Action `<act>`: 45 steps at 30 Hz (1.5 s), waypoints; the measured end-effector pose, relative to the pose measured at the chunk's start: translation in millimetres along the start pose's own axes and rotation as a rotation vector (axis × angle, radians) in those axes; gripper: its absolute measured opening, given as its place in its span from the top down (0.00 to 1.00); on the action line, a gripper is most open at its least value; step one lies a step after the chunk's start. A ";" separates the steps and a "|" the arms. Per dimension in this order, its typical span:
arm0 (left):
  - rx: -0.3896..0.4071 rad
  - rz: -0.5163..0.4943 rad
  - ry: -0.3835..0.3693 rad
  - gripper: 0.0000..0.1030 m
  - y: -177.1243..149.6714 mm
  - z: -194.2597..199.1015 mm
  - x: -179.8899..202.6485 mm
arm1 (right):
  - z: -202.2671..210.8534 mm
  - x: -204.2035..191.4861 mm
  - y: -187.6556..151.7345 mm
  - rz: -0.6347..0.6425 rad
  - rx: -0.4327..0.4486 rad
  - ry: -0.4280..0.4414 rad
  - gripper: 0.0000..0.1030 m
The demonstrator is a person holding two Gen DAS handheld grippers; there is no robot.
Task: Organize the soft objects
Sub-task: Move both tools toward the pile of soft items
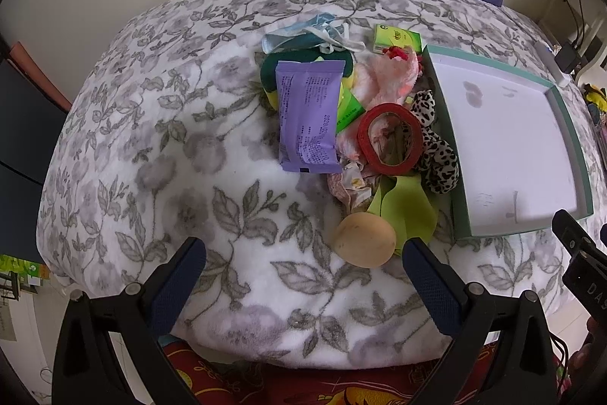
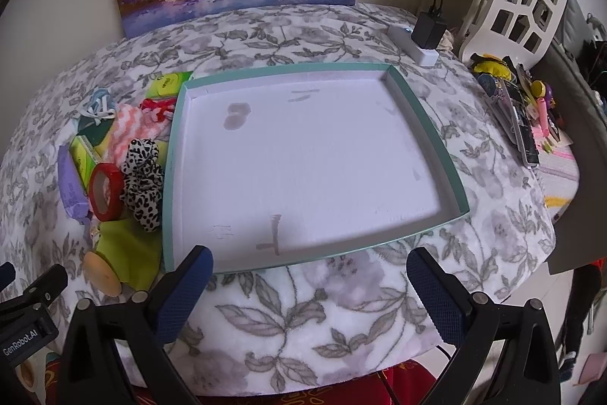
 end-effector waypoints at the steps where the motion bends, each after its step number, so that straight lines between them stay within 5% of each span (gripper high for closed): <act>1: 0.000 0.000 0.000 0.00 0.0 0.0 0.0 | -0.1 -0.3 -0.1 0.001 -0.001 0.000 0.00; 45: -0.018 0.002 -0.004 0.00 -1.5 -1.0 0.2 | -6.4 -5.6 -4.0 0.016 -0.026 -0.005 0.00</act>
Point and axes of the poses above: each gripper's, at about its wrist camera, not at the fingertips, and z roughly against the way its jaws point, x to its right, y to its top, the point moved 6 cm from there along -z, roughly the way its jaws point, and after that the axes turned 3 degrees about -x, right-handed, at the moved point
